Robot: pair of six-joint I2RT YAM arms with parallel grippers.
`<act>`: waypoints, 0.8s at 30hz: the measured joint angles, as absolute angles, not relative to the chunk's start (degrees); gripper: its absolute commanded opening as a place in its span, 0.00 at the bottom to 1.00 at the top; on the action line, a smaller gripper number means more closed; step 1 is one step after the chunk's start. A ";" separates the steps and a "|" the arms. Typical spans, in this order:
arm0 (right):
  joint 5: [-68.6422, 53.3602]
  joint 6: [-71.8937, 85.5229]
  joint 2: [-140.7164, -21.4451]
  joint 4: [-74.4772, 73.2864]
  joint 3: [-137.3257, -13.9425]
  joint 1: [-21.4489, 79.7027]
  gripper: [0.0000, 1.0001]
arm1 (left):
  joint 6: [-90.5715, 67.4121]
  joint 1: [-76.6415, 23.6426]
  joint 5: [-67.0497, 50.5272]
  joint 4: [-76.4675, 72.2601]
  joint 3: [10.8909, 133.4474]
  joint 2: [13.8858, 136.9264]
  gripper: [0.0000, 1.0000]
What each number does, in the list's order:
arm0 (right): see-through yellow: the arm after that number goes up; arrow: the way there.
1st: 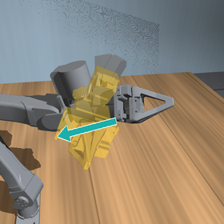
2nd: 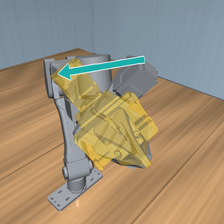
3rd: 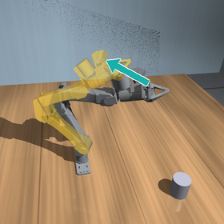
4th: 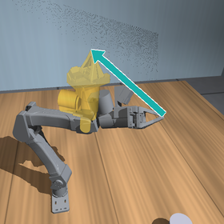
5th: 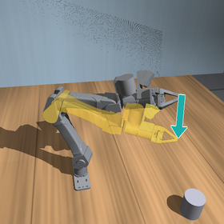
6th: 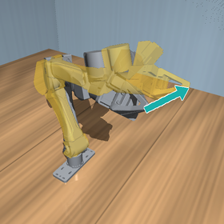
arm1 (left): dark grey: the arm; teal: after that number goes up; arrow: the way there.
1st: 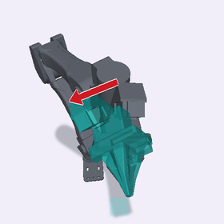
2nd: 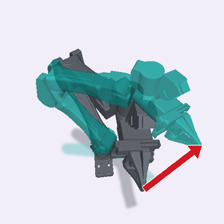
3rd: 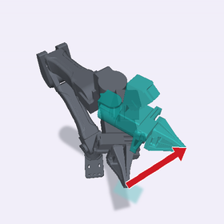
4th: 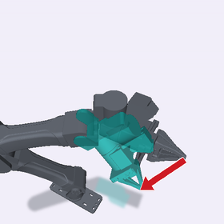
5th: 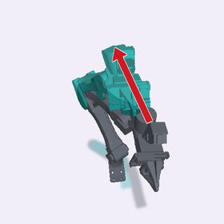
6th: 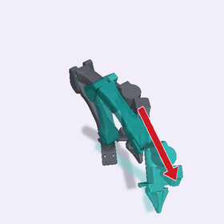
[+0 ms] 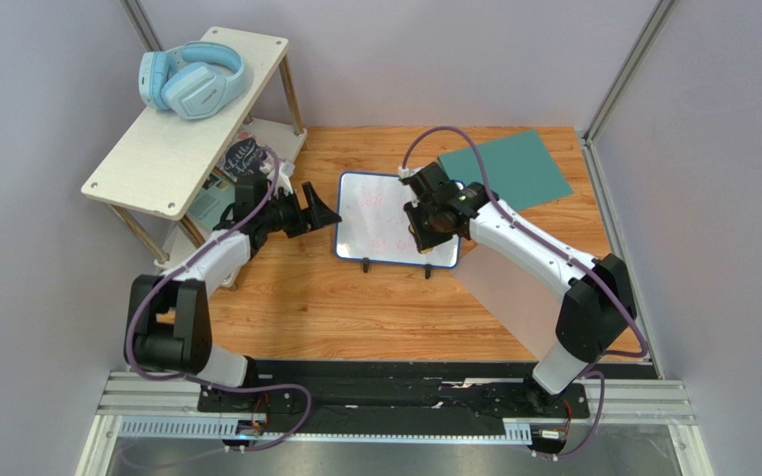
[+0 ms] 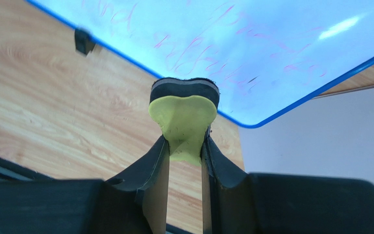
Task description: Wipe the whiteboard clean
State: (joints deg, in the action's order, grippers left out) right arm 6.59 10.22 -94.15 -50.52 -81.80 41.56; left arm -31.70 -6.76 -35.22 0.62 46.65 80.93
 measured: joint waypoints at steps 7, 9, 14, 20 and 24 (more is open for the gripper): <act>1.76 11.55 -95.66 -46.87 -84.51 35.81 0.01 | -31.73 -6.76 -35.73 -6.87 55.31 91.96 0.88; 0.71 11.62 -96.42 -45.58 -85.36 35.88 0.01 | -31.92 -6.76 -36.16 -9.56 56.25 94.08 0.87; -0.67 11.84 -96.77 -43.40 -85.54 35.94 0.01 | -33.87 -6.76 -38.35 -16.45 56.64 99.26 0.87; -0.36 12.25 -96.75 -40.51 -85.54 35.92 0.01 | -35.97 -6.76 -40.82 -22.61 56.07 101.25 0.84; 0.62 12.45 -96.66 -39.16 -85.54 35.92 0.01 | -37.23 -6.79 -42.46 -26.30 55.33 101.43 0.83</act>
